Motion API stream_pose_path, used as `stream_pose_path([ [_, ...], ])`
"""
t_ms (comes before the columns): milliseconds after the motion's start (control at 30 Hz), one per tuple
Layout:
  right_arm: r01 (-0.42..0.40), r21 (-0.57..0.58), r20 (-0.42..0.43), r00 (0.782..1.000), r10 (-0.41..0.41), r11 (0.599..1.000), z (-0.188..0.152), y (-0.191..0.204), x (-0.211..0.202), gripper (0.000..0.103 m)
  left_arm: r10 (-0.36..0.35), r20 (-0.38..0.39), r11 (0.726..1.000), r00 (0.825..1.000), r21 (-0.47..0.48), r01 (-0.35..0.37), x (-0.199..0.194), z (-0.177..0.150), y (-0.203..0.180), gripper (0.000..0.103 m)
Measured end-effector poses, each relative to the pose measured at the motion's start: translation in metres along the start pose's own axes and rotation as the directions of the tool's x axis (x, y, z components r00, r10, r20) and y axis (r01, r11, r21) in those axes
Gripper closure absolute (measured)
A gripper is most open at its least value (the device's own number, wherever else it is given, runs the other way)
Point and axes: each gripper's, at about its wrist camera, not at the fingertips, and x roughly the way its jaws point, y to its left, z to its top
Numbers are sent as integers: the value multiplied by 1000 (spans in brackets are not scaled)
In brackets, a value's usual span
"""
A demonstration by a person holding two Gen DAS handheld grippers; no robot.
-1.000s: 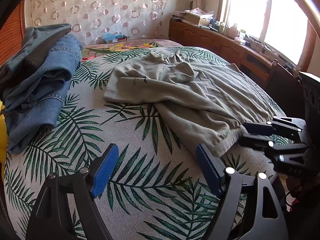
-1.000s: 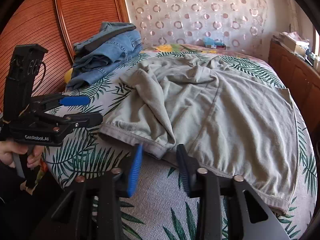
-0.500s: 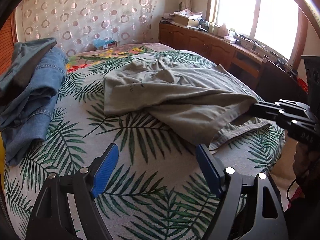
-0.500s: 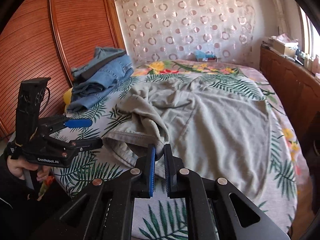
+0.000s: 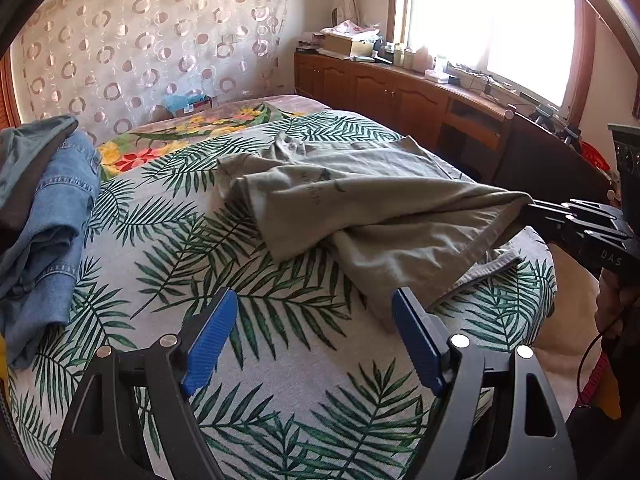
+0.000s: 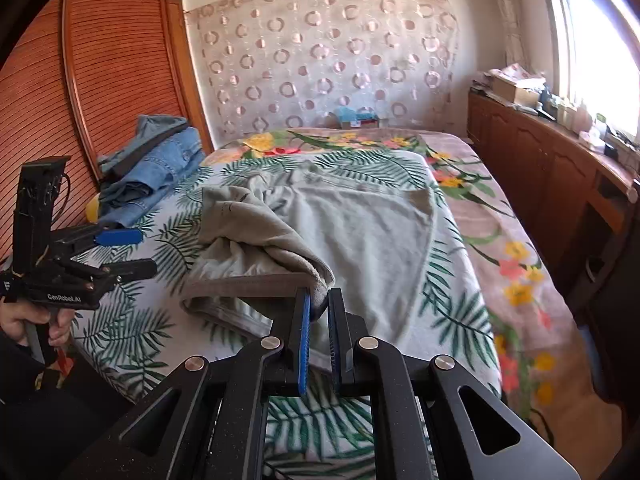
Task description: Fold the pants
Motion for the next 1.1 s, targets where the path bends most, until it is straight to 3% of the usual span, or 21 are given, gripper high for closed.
stream_pose_path([
  [300, 50, 7, -58, 997, -49, 999, -14, 0, -1, 95, 1, -14, 1000, 1000, 24, -1, 10, 4, -11, 23],
  [600, 42, 28, -104, 994, -39, 999, -12, -11, -8, 91, -5, -27, 1000, 1000, 27, 5, 18, 7, -15, 23],
  [700, 37, 21, -97, 995, -35, 999, -9, -10, -16, 87, -1, -28, 1000, 1000, 23, 2, 20, 6, -15, 23],
  [800, 46, 30, -83, 996, -43, 998, -7, -15, -22, 73, 3, -25, 1000, 1000, 15, -2, 20, 6, -13, 23],
  [1100, -30, -32, -13, 999, 29, 999, 20, -4, -18, 72, 29, -1, 999, 1000, -20, -29, 19, 10, 4, 23],
])
